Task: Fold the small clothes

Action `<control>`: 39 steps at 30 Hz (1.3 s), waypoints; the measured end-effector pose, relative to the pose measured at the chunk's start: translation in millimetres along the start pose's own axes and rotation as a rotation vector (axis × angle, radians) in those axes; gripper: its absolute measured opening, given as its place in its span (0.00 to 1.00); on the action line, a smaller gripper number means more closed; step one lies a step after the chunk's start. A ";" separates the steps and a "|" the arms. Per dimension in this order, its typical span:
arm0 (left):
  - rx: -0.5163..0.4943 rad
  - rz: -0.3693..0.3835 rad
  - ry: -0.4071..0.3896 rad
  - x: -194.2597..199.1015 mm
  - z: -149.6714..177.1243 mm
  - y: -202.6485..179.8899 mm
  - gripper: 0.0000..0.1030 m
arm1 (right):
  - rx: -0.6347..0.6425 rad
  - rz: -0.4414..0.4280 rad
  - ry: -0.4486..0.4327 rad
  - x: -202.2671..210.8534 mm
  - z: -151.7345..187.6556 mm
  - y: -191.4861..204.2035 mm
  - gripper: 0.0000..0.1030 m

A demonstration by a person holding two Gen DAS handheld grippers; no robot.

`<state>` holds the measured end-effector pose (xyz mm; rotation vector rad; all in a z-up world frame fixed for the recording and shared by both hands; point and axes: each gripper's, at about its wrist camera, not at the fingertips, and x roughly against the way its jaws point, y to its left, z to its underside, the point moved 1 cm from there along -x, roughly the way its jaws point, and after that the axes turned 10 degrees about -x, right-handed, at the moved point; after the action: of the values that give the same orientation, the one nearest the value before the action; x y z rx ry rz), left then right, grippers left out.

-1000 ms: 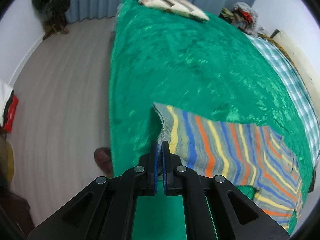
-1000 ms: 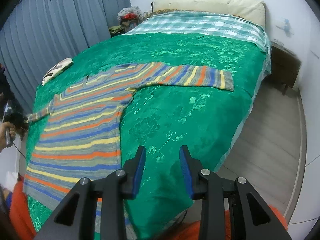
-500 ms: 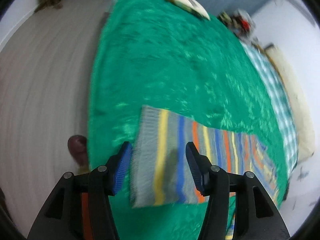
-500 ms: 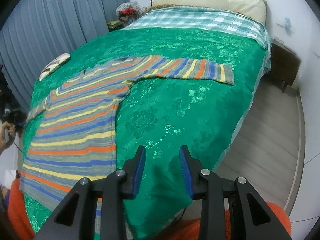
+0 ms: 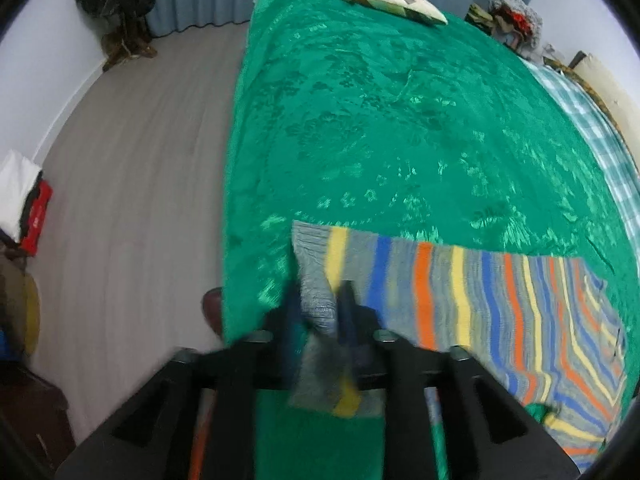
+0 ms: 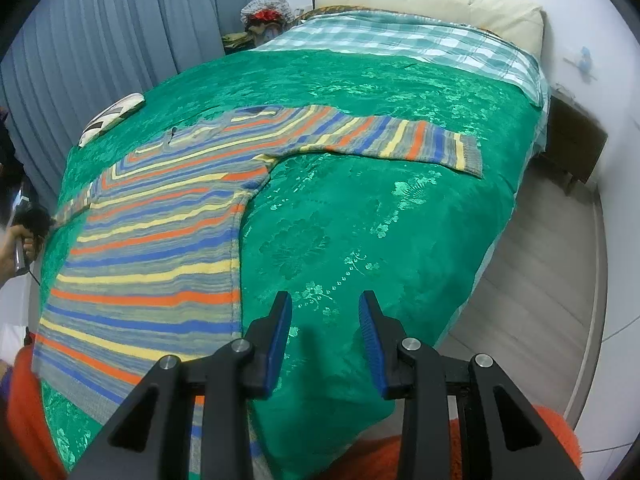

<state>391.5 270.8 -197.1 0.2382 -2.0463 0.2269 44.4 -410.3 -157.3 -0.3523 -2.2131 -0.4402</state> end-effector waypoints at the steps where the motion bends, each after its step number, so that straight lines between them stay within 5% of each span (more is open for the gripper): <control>1: -0.020 -0.018 -0.013 14.1 7.2 0.3 0.56 | -0.004 0.002 0.002 -0.1 0.2 -1.1 0.47; 3: -0.087 -0.011 -0.053 40.8 25.6 -6.0 0.65 | -0.013 0.009 0.004 0.8 0.5 -4.6 0.59; 5: -0.172 0.015 -0.064 66.9 48.0 -19.0 0.66 | -0.015 0.010 0.011 2.5 0.1 -6.6 0.60; 10: -0.405 0.200 -0.071 138.0 141.2 -83.2 0.76 | 0.126 -0.002 0.124 -1.1 -4.5 20.1 0.60; 14: -0.585 0.368 -0.036 172.0 238.3 -148.4 0.79 | 0.303 -0.097 0.200 3.4 12.5 71.9 0.60; 17: -0.709 0.365 0.022 165.0 302.3 -182.2 0.77 | 0.371 -0.159 0.264 -5.9 38.8 101.7 0.59; 19: -0.741 0.316 0.103 150.9 339.8 -184.1 0.68 | 0.373 -0.105 0.370 -27.4 63.1 104.8 0.58; 20: -0.746 0.296 0.076 154.0 352.2 -178.4 0.69 | 0.368 -0.075 0.397 -32.2 73.6 102.5 0.59; 31: -0.683 0.277 0.083 198.4 371.0 -148.4 0.74 | 0.266 -0.002 0.417 10.3 108.3 64.0 0.61; 39: -0.655 0.174 -0.091 269.4 356.5 -146.6 0.89 | 0.073 -0.103 0.095 84.8 93.9 39.1 0.63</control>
<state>4.0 17.2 -115.4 -0.3411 -2.1156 -0.3563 -56.6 -326.6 -139.2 -0.1751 -2.1550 -0.4220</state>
